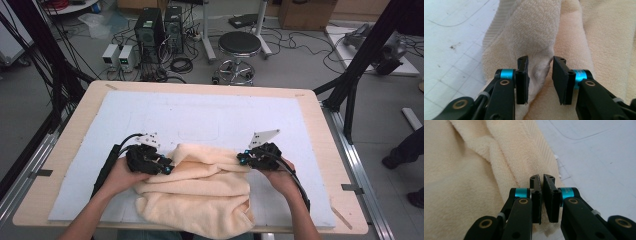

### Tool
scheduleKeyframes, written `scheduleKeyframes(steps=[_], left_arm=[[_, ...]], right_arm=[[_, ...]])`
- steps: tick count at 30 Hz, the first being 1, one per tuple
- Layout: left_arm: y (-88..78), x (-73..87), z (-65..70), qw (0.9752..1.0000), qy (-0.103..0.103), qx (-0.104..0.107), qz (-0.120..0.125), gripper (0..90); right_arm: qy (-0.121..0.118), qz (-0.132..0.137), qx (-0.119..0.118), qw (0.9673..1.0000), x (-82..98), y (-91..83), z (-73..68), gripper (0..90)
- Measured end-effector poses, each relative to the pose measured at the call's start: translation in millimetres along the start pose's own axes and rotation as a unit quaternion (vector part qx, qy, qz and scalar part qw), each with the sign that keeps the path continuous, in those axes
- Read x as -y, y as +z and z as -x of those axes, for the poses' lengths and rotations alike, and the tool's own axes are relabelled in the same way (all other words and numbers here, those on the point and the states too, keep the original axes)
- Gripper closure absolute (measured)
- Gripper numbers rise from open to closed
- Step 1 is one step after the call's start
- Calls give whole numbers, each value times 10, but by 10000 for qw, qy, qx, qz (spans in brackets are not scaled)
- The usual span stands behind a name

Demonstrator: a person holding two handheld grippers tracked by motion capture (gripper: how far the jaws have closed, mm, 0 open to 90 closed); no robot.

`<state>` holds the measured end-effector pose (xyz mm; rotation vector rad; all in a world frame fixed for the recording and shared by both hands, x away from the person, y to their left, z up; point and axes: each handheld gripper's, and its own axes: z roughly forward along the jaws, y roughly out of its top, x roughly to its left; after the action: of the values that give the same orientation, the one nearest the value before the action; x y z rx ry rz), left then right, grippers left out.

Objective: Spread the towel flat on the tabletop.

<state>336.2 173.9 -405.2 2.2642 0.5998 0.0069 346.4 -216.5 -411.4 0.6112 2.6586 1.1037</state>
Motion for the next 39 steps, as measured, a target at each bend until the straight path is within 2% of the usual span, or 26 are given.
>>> scheduleKeyframes(steps=[2,5,7,8,11,17,19,23,25,26,28,29,30,32,35,36,39], left_arm=[[-11,5,-13,10000,-30,9,3,653],[-30,7,-32,9999,-82,-24,72,653],[-75,4,-66,9998,-111,-95,136,656],[-116,-1,-105,9993,-201,-191,238,659],[-144,-16,-151,9988,-269,-306,276,664],[-159,-48,-320,9956,-524,-608,487,691],[-142,-31,-388,9938,-687,-688,532,692],[-114,-22,-428,9935,-758,-687,502,661],[-75,-17,-451,9938,-769,-702,384,655],[-54,-14,-455,9932,-843,-724,348,648],[-19,-6,-475,9937,-859,-676,243,675],[-7,-3,-477,9946,-801,-639,150,675],[4,-2,-466,9952,-759,-609,115,785],[7,-9,-445,9958,-701,-580,76,812],[-22,-23,-425,9956,-649,-671,128,842],[-46,-28,-420,9952,-639,-721,174,849],[-110,-55,-416,9936,-684,-832,330,851]], right_arm=[[15,-40,-67,10000,22,-4,-28,854],[-38,-58,-38,10000,23,-18,-62,854],[-45,-19,-38,10000,25,-38,-80,854],[-52,-22,-56,10000,28,-41,-81,855],[-40,-25,-86,10000,37,-40,-81,855],[-12,-28,-131,9999,63,-28,-86,855],[-6,-18,-141,9999,72,-29,-86,855],[-6,-2,-141,9999,74,-32,-88,854],[-21,1,-137,9999,73,-32,-82,855],[8,1,-136,9999,71,-28,-87,854],[-1,5,-126,9999,71,-33,-83,854],[-1,5,-126,9999,71,-33,-83,854],[16,31,-134,9999,72,-40,-79,855],[57,45,-113,9999,71,-47,-80,855],[132,108,-83,9998,58,-68,-41,857],[165,135,8,9998,24,-95,-16,858],[184,251,39,9995,-16,-126,6,859]])
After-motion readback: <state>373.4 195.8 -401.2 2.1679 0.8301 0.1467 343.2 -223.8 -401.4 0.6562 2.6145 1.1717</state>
